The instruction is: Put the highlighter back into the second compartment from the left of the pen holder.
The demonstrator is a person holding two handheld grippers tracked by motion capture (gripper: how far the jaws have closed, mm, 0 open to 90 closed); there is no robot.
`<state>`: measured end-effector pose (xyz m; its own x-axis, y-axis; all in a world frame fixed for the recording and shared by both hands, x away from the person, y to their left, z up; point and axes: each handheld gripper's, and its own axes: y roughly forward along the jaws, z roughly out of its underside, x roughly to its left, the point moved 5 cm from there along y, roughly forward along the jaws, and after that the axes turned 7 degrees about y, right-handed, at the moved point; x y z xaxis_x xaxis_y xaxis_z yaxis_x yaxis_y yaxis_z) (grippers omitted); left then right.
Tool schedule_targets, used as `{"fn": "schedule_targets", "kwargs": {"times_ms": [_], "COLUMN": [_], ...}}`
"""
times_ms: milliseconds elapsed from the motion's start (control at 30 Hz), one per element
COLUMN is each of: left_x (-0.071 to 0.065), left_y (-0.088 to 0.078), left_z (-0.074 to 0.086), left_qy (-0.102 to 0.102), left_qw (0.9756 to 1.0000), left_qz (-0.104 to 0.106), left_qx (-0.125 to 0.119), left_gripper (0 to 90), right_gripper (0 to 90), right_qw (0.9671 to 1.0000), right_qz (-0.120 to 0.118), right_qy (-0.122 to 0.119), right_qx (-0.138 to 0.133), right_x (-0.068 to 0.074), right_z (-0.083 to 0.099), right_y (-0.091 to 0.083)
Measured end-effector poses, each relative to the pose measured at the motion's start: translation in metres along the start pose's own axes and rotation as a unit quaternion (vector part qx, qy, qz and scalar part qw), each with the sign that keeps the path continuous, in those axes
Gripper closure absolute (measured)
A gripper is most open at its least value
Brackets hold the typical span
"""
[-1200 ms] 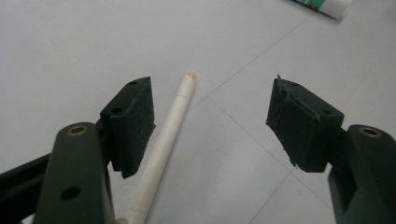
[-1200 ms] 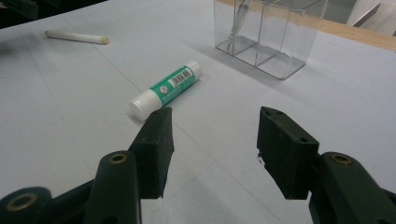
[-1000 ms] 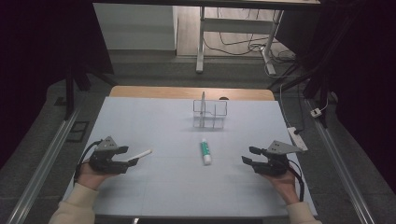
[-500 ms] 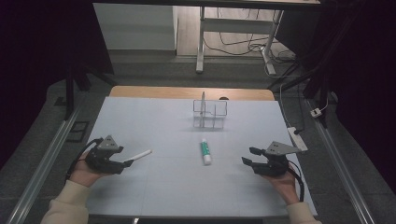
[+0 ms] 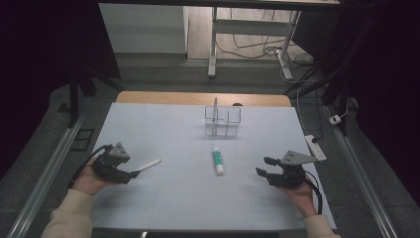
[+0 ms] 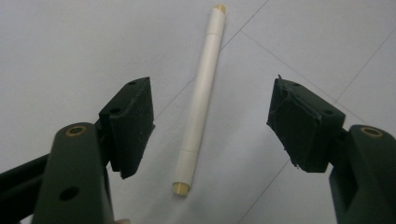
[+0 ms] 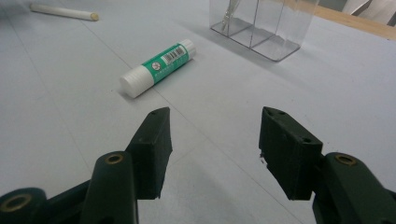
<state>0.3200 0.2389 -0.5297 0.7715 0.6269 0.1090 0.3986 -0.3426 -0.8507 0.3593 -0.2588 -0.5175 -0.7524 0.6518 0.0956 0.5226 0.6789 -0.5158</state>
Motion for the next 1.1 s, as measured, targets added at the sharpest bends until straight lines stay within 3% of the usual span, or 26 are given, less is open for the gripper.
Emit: {"fn": "schedule_targets", "kwargs": {"times_ms": [300,633,867,1100], "left_x": [0.005,0.009,0.011,0.015], "left_y": [0.012,0.027,0.034,0.041], "left_z": [-0.003,-0.005,-0.006,-0.004], "left_qy": [0.014,0.017,0.022,0.031], "left_qw": [0.9990,0.9977,0.9967,0.9941], "left_qz": [0.012,0.025,0.033,0.036], "left_qx": [0.040,0.060,0.070,0.097], "left_gripper": [30.4,30.2,38.1,47.9], "right_gripper": [42.8,42.8,42.8,42.8], "right_qw": [1.0000,0.9999,0.9999,0.9999], "right_qz": [-0.001,0.000,0.001,0.002], "right_qy": [-0.001,-0.001,-0.001,-0.002], "right_qx": [0.007,0.010,0.010,0.012], "right_x": [0.000,-0.001,0.000,0.000], "right_z": [0.002,0.002,0.002,0.002], "right_y": [0.001,0.001,0.002,0.002]}}
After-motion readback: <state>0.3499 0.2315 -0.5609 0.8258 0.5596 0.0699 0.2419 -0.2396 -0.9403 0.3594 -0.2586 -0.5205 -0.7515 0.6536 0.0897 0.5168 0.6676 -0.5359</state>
